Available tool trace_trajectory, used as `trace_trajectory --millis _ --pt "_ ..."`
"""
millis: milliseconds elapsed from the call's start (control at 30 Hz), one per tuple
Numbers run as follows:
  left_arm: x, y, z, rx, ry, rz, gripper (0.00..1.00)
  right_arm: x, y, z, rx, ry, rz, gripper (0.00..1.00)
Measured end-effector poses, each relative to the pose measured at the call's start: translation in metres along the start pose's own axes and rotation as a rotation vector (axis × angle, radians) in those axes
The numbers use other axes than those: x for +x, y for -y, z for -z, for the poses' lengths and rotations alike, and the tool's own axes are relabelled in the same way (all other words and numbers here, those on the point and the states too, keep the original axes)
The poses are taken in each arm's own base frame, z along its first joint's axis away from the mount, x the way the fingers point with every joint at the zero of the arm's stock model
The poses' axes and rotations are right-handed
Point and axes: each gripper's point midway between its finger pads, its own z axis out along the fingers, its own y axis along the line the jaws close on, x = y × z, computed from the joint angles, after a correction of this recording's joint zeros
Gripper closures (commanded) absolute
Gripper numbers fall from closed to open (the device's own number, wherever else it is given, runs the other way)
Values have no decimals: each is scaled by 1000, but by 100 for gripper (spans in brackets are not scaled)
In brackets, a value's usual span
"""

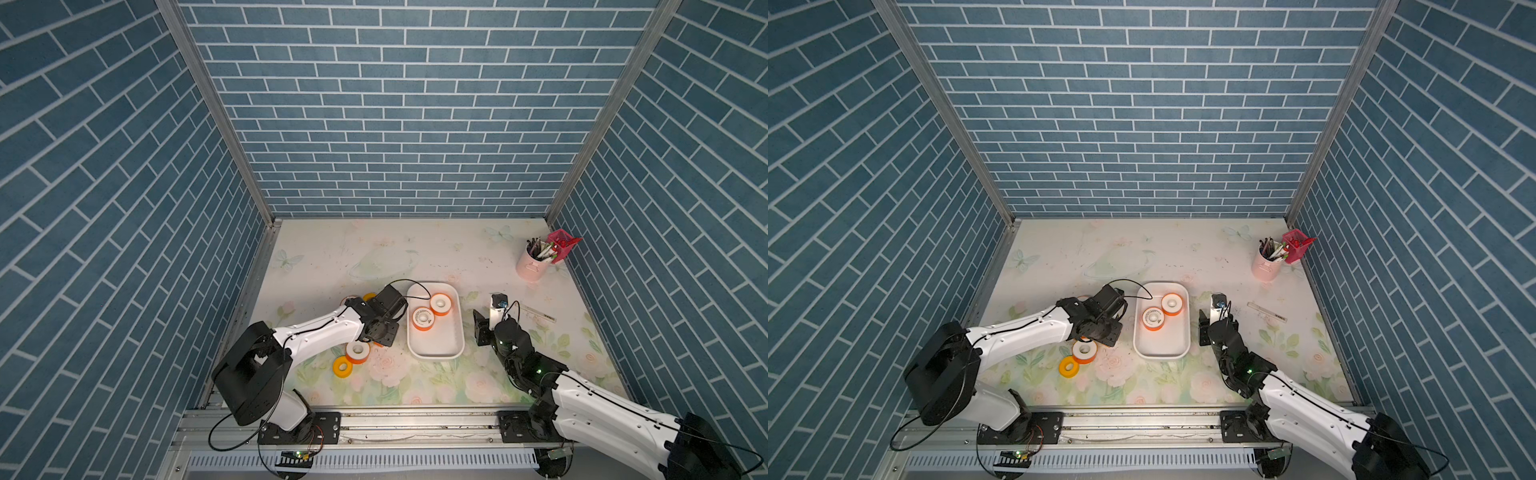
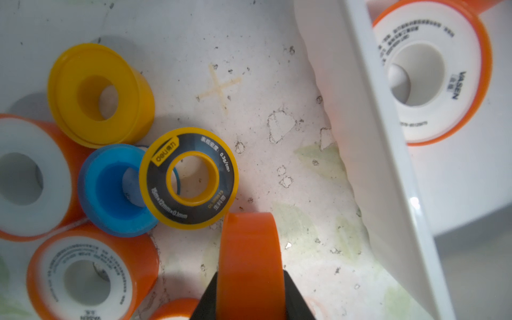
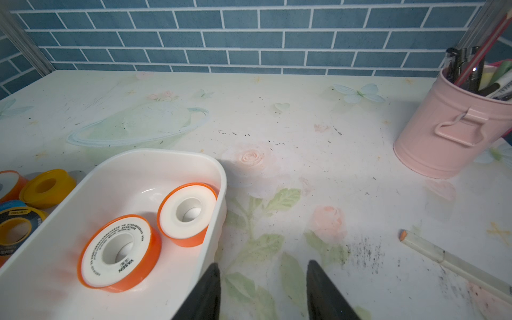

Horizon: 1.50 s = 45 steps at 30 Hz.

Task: Put the sealing tape into the storage box
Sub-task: Pick up the sealing tape at the center of the board, then place the sealing tape in the storage box.

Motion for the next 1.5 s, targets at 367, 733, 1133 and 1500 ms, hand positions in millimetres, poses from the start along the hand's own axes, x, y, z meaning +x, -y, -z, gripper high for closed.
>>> trace_trajectory --millis 367,733,1133,1500 --pt "-31 18 43 46 114 5 77 0 1 0 4 1 -2 50" --pt "-89 116 85 81 238 -151 77 -1 24 -1 69 11 -85 50" --pt "-61 147 14 -45 88 -314 77 2 41 -4 105 7 -147 50" --pt "-61 144 -9 -97 82 -329 73 8 40 -7 100 -17 -150 49"
